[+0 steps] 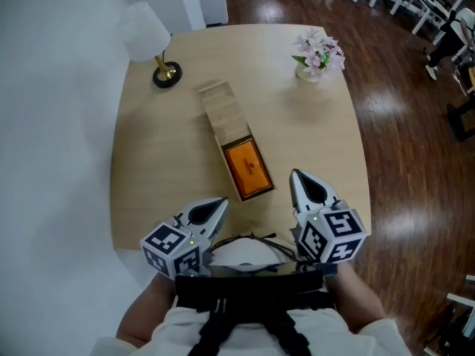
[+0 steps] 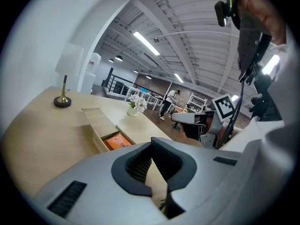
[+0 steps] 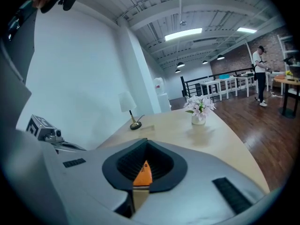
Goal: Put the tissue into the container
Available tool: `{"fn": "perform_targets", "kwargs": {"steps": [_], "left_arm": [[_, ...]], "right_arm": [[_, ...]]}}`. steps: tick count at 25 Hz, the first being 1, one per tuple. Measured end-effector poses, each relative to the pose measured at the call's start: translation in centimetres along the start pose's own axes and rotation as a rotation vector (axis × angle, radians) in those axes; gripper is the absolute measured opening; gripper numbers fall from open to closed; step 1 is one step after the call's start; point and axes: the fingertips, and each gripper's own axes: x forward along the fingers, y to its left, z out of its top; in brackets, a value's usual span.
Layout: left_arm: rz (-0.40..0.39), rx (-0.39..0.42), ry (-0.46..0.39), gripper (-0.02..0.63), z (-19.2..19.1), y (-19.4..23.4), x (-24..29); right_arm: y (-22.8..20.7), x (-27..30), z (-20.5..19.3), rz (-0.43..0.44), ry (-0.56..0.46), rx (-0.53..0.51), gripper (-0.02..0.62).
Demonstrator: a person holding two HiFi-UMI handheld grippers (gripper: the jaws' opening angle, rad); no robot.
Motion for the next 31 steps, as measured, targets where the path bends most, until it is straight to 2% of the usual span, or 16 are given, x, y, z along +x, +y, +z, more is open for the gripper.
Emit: {"fn": "perform_targets", "kwargs": {"steps": [21, 31], "left_arm": [[0.007, 0.004, 0.028, 0.0, -0.4, 0.2, 0.2], [-0.002, 0.002, 0.034, 0.0, -0.7, -0.2, 0.1]], "right_arm": [[1.6, 0.9, -1.0, 0.043, 0.068, -0.111, 0.0], [2.0, 0.8, -1.8, 0.049, 0.103, -0.116, 0.0]]}}
